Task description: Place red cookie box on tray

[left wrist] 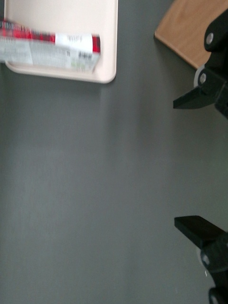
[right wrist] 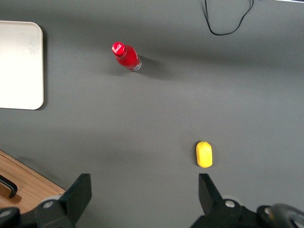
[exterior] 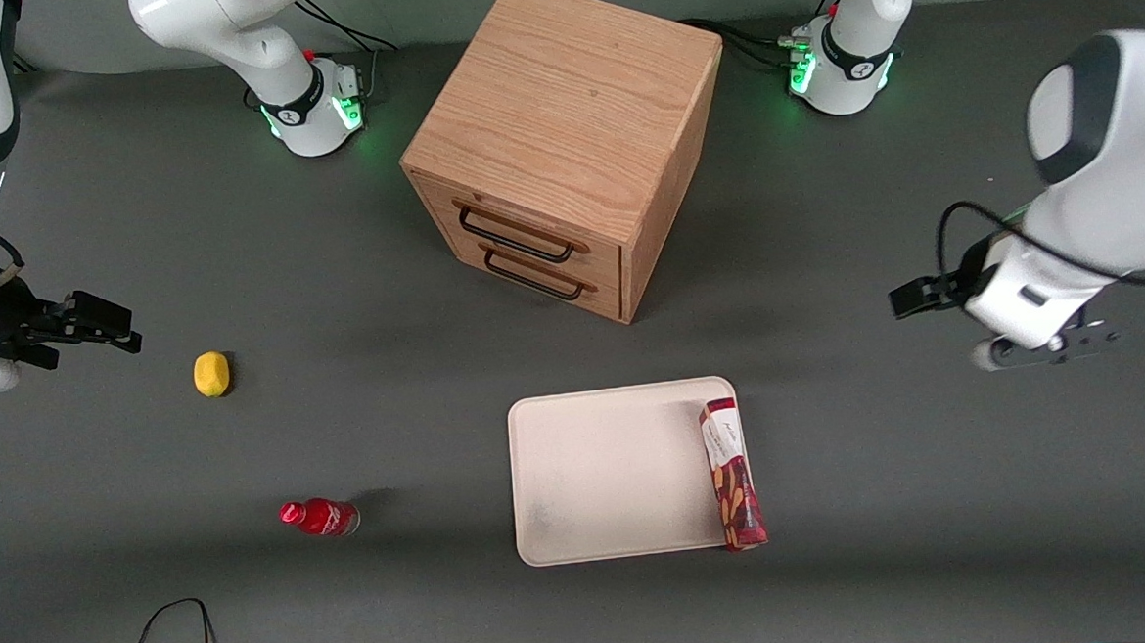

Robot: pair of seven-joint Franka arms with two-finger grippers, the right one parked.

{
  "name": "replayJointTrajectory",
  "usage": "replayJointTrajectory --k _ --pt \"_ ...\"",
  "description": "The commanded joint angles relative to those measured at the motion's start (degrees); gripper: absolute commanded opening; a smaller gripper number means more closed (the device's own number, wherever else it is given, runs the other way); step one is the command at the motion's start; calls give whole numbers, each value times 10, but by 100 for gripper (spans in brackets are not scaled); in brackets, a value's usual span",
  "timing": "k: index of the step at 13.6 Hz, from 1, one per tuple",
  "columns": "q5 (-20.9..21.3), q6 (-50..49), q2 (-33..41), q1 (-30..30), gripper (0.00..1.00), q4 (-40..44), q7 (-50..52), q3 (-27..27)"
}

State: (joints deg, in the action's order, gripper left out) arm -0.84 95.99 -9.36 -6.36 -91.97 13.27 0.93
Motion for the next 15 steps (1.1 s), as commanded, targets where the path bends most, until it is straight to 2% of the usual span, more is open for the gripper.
replayJointTrajectory --k 1,3,5,11,14,15 --pt "22 2 80 41 100 -85 -7 35" --pt "26 4 131 50 100 -131 -7 44" --pt "32 -16 165 64 100 -144 -7 45" --pt "32 -72 182 142 100 -112 -50 62" --pt "33 -72 169 128 100 -99 -61 47" --pt "34 -70 167 94 100 -99 -61 11"
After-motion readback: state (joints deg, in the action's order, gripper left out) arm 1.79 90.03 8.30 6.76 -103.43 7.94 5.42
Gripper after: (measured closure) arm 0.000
